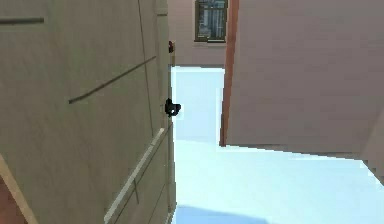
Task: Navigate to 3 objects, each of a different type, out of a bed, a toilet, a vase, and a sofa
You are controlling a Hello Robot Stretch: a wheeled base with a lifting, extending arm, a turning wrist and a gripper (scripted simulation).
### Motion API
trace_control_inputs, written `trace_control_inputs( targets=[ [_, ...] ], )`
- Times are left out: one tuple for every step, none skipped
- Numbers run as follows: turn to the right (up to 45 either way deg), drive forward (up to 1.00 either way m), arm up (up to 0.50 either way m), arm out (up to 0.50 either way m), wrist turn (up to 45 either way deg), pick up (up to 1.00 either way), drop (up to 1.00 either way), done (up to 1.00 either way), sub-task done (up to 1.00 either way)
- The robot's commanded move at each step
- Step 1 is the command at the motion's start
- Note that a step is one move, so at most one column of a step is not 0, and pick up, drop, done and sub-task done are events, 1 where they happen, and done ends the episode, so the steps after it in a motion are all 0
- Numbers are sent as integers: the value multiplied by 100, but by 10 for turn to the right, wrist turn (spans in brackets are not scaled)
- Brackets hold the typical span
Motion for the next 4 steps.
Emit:
trace_control_inputs(
  targets=[
    [0,5,0,0,0,0,0,0,0],
    [120,0,0,0,0,0,0,0,0],
    [0,100,0,0,0,0,0,0,0],
    [60,0,0,0,0,0,0,0,0]
  ],
)
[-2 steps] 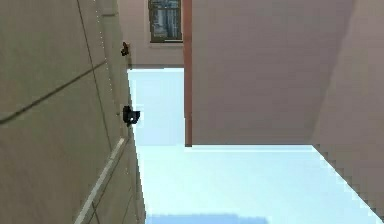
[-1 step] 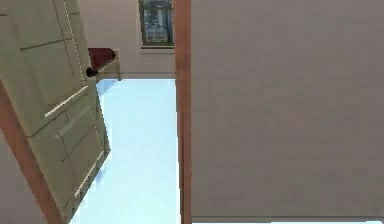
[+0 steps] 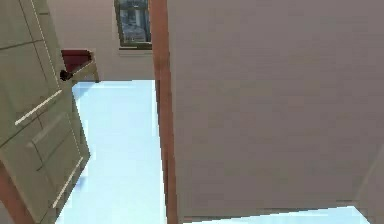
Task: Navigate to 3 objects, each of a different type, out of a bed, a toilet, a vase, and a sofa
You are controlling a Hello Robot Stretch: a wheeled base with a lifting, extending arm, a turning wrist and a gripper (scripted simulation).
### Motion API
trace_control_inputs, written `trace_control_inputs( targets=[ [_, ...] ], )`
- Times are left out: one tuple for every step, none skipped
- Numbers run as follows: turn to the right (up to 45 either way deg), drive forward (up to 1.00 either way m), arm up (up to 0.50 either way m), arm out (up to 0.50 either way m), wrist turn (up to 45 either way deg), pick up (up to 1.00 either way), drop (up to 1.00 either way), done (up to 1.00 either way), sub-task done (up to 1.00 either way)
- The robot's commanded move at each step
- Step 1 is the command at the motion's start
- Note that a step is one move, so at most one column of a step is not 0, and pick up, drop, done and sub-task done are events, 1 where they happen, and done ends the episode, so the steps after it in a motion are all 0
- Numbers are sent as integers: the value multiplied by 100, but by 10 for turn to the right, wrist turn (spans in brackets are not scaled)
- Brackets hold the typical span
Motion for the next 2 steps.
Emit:
trace_control_inputs(
  targets=[
    [0,25,0,0,0,0,0,0,0],
    [-450,0,0,0,0,0,0,0,0]
  ],
)
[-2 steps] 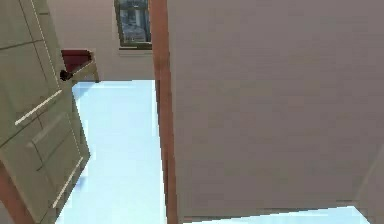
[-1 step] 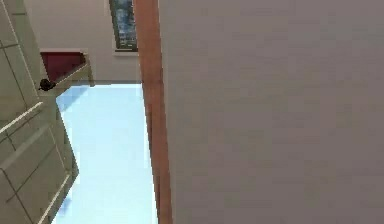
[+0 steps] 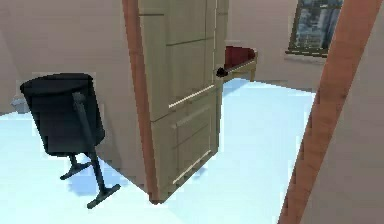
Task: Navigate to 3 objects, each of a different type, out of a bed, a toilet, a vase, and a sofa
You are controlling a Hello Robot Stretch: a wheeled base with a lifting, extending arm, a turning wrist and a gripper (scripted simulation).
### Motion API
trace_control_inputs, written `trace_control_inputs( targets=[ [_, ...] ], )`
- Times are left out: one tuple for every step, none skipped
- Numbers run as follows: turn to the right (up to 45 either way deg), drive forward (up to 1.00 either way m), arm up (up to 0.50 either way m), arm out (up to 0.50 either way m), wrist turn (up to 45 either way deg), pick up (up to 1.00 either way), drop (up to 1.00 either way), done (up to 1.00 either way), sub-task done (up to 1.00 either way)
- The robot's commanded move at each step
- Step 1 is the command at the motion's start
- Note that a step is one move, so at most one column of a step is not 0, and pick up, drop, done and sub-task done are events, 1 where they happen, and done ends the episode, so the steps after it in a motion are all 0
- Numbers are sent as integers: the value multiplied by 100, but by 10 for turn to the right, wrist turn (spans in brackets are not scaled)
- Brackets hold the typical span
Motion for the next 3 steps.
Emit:
trace_control_inputs(
  targets=[
    [-150,0,0,0,0,0,0,0,0],
    [0,40,0,0,0,0,0,0,0],
    [-330,0,0,0,0,0,0,0,0]
  ],
)
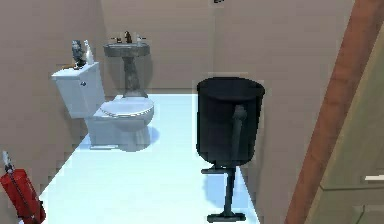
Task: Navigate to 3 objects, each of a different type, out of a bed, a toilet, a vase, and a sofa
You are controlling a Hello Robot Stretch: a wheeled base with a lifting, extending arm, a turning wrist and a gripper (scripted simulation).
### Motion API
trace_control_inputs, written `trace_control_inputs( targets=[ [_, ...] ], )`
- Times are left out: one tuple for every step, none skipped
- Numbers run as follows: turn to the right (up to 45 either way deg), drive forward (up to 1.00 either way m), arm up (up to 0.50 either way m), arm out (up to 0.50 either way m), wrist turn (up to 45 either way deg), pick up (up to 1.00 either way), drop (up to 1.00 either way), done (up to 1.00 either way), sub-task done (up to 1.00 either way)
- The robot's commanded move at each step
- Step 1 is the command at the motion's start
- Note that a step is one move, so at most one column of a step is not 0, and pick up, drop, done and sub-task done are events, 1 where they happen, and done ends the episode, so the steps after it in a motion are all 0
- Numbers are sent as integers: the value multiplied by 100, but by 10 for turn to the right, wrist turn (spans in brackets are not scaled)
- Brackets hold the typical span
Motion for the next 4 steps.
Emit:
trace_control_inputs(
  targets=[
    [0,30,0,0,0,0,0,0,0],
    [-240,0,0,0,0,0,0,0,0],
    [0,95,0,0,0,0,0,0,0],
    [0,0,0,0,0,0,0,0,100]
  ],
)
